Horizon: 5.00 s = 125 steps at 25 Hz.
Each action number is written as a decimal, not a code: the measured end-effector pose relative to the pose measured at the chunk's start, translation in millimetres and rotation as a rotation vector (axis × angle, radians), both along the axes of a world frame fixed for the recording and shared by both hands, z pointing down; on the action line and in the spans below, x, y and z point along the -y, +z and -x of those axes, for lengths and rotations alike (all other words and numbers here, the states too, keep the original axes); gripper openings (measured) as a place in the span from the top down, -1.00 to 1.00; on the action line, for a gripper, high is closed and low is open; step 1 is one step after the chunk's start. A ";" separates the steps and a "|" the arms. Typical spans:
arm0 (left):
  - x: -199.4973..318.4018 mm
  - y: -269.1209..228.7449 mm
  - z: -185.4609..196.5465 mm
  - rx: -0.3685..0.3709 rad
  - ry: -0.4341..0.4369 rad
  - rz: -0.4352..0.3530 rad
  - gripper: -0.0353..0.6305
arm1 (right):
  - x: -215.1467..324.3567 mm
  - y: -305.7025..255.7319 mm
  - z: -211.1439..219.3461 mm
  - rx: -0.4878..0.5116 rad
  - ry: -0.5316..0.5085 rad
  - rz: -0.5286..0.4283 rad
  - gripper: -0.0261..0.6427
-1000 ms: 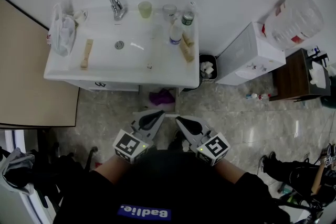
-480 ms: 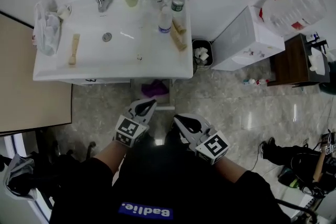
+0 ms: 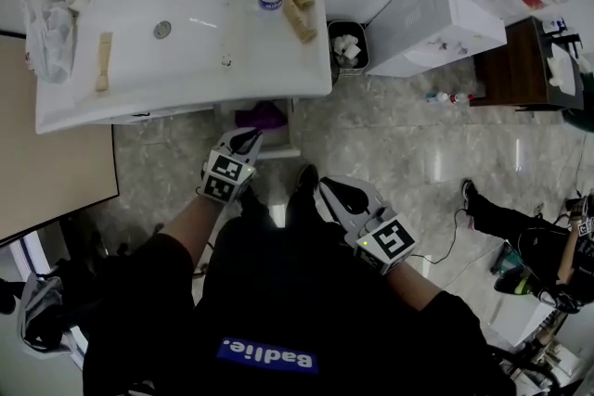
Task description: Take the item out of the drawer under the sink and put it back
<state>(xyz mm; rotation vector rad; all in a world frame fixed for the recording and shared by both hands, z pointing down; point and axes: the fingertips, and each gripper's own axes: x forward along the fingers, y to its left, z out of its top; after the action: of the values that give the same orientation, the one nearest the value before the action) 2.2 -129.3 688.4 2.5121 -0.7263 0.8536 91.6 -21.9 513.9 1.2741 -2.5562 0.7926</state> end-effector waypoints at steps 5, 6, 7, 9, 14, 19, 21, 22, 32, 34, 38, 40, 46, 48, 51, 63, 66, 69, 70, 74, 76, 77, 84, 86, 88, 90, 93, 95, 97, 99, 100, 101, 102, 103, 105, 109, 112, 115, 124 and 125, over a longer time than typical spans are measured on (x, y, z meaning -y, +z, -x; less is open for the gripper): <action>5.1 40.9 0.4 0.069 0.010 0.043 0.80 | -6.9 9.3 -9.5 0.020 0.029 0.025 0.92; 5.4 47.9 -1.7 0.084 0.019 0.048 0.71 | -6.8 10.1 -12.6 0.024 0.038 0.030 0.92; 6.4 54.5 -3.4 0.100 0.029 0.051 0.68 | -5.7 10.7 -14.9 0.029 0.047 0.033 0.92; 10.1 66.9 -4.9 0.135 0.049 0.048 0.65 | -2.4 11.5 -16.6 0.041 0.061 0.036 0.92; 18.2 98.1 -10.0 0.205 0.120 0.057 0.45 | -2.1 16.0 -13.6 0.043 0.038 0.042 0.92; 17.0 129.0 -12.7 0.298 0.221 0.063 0.31 | 2.6 14.3 -14.0 0.064 0.048 0.056 0.92; 15.6 143.9 -14.9 0.344 0.296 0.053 0.28 | 3.7 19.1 -13.9 0.069 0.054 0.065 0.92; 17.0 151.0 -14.8 0.366 0.327 0.045 0.27 | 4.0 22.9 -12.6 0.070 0.055 0.067 0.92; 21.6 210.0 -9.7 0.476 0.399 0.059 0.24 | -18.1 57.6 -8.6 0.040 0.059 0.114 0.92; 20.3 219.0 -9.7 0.499 0.410 0.064 0.24 | -22.2 63.1 -7.9 0.044 0.063 0.124 0.92; 22.9 231.9 -14.1 0.524 0.428 0.071 0.24 | -26.5 73.6 -8.6 0.051 0.076 0.148 0.92; 27.4 236.8 -16.3 0.535 0.439 0.068 0.24 | -27.5 78.1 -8.8 0.045 0.078 0.153 0.92; 37.8 258.8 -10.0 0.599 0.451 0.079 0.24 | -27.7 89.5 -16.5 0.026 0.097 0.185 0.92; 39.1 265.5 -6.7 0.629 0.463 0.079 0.24 | -26.7 93.0 -20.8 0.024 0.105 0.198 0.92; 41.9 275.0 -1.6 0.666 0.479 0.088 0.25 | -23.7 94.8 -24.7 0.021 0.114 0.200 0.92; 41.5 250.3 7.9 0.751 0.574 0.054 0.60 | -21.2 77.6 -30.1 0.033 0.124 0.177 0.92; 36.9 230.4 10.1 0.729 0.568 0.039 0.60 | -20.2 65.9 -26.6 0.035 0.121 0.148 0.92; 29.2 205.4 10.4 0.703 0.576 0.018 0.60 | -21.8 53.6 -21.6 0.040 0.112 0.126 0.92; 28.3 195.2 9.4 0.693 0.579 0.008 0.60 | -21.8 49.8 -21.0 0.041 0.111 0.120 0.92; 22.9 149.1 6.1 0.632 0.560 -0.022 0.60 | -25.1 35.3 -17.5 0.040 0.106 0.096 0.92; 20.7 124.6 7.4 0.598 0.534 -0.032 0.60 | -26.2 27.7 -13.2 0.043 0.095 0.081 0.92; 19.9 112.5 8.6 0.583 0.518 -0.038 0.60 | -25.7 23.2 -11.0 0.046 0.092 0.071 0.92; -3.5 38.9 20.8 0.498 0.435 -0.076 0.60 | -21.0 -12.2 -1.2 0.023 0.068 -0.005 0.92; -9.7 19.4 23.2 0.472 0.416 -0.093 0.60 | -19.1 -20.1 1.3 0.021 0.064 -0.020 0.92; -15.5 1.1 22.8 0.442 0.395 -0.108 0.60 | -17.5 -25.8 3.0 0.021 0.061 -0.028 0.92; -22.8 -16.9 22.1 0.407 0.370 -0.116 0.60 | -16.8 -28.9 5.6 0.019 0.054 -0.034 0.92; -38.7 -46.8 21.5 0.339 0.330 -0.119 0.60 | -18.0 -32.8 9.9 0.005 0.043 -0.044 0.92; -47.7 -69.5 20.6 0.284 0.297 -0.118 0.60 | -15.5 -38.1 11.2 -0.004 0.039 -0.058 0.92; -56.6 -92.6 19.7 0.221 0.255 -0.110 0.60 | -12.8 -43.2 11.5 -0.010 0.033 -0.069 0.92; -64.1 -115.6 18.8 0.157 0.214 -0.110 0.60 | -10.4 -47.0 11.8 -0.010 0.029 -0.078 0.92; -66.6 -126.7 18.4 0.126 0.196 -0.113 0.61 | -8.7 -48.5 12.3 -0.008 0.028 -0.081 0.92; -69.2 -137.3 18.2 0.097 0.182 -0.117 0.61 | -7.2 -50.2 13.7 -0.004 0.025 -0.082 0.92; -72.4 -147.9 18.3 0.069 0.171 -0.123 0.61 | -6.2 -52.3 15.9 0.004 0.022 -0.080 0.92; -75.7 -159.0 18.6 0.044 0.163 -0.131 0.61 | -5.3 -55.2 18.5 0.014 0.019 -0.078 0.92; -81.5 -182.3 20.7 0.006 0.147 -0.145 0.61 | -2.1 -63.1 23.6 0.030 0.009 -0.084 0.92; -84.3 -224.2 23.9 -0.104 0.102 -0.161 0.61 | 5.9 -76.4 34.5 0.045 -0.017 -0.111 0.92; -85.6 -251.3 20.6 -0.204 0.066 -0.171 0.61 | 9.1 -75.6 41.5 0.048 -0.024 -0.101 0.92; -91.7 -280.4 17.2 -0.273 0.065 -0.195 0.61 | 11.1 -77.7 48.4 0.048 -0.034 -0.093 0.92; -111.4 -311.4 17.7 -0.393 0.073 -0.231 0.61 | 5.9 -86.1 70.9 0.023 -0.101 -0.110 0.92; -112.1 -311.2 18.6 -0.399 0.072 -0.228 0.62 | 5.6 -86.5 71.8 0.019 -0.105 -0.109 0.92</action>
<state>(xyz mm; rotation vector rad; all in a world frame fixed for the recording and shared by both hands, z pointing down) -16.4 -17.2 377.2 2.8012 -0.6292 0.2816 19.9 -27.5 427.4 1.1555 -2.6899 0.6559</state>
